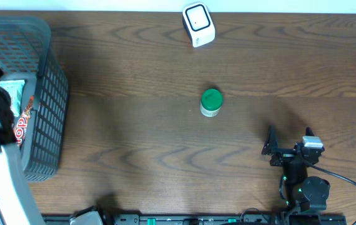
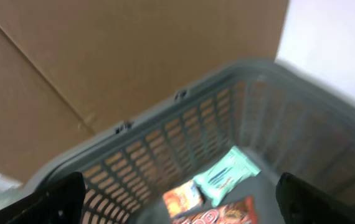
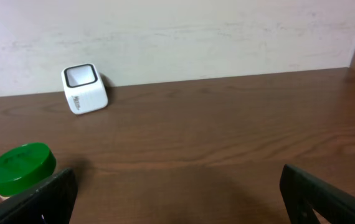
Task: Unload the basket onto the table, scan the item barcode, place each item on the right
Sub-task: 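Release the jar and move the left gripper back into the basket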
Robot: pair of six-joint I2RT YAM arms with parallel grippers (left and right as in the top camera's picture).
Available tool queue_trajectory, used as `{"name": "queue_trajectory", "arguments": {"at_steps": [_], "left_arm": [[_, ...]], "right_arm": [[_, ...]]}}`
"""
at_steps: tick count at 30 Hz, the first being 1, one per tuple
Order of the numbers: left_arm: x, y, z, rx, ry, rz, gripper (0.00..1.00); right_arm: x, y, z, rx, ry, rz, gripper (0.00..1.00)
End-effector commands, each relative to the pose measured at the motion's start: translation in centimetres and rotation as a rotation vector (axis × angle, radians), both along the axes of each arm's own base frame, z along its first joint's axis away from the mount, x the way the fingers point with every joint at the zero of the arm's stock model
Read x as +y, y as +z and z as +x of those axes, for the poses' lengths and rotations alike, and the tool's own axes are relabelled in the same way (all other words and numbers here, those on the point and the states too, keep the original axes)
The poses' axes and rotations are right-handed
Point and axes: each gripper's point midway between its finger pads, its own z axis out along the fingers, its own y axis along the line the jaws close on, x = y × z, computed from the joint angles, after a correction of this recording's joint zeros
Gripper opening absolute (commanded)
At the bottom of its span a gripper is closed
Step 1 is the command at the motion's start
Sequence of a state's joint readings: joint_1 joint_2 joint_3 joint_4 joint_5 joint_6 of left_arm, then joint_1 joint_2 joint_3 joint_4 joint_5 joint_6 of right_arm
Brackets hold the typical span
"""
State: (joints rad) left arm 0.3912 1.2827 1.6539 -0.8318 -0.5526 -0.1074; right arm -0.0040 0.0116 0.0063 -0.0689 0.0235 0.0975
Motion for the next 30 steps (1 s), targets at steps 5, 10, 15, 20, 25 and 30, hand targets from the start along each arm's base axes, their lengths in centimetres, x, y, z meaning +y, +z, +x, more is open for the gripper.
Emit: {"name": "queue_trajectory", "arguments": {"at_steps": [5, 10, 15, 20, 25, 30], "left_arm": [[3.8, -6.6, 1.9, 0.111, -0.016, -0.203, 0.98], [5.6, -11.8, 2.2, 0.199, -0.006, -0.344, 0.98], [6.0, -17.3, 2.4, 0.367, -0.005, -0.448, 0.98], [4.3, -21.7, 4.4, 0.450, -0.170, -0.580, 0.98], [4.6, -25.0, 4.7, 0.526, -0.172, -0.626, 0.98], [4.1, -28.8, 4.2, 0.654, -0.213, -0.699, 0.98]], "right_arm": [[0.1, 0.0, 0.0, -0.002, 0.002, -0.010, 0.99], [0.1, 0.0, 0.0, -0.002, 0.003, -0.010, 0.99], [0.1, 0.0, 0.0, -0.002, 0.003, -0.010, 0.99], [0.1, 0.0, 0.0, -0.002, 0.003, -0.010, 0.99], [0.1, 0.0, 0.0, -0.002, 0.003, -0.010, 0.99], [0.1, 0.0, 0.0, -0.002, 0.003, -0.010, 0.99]]}}
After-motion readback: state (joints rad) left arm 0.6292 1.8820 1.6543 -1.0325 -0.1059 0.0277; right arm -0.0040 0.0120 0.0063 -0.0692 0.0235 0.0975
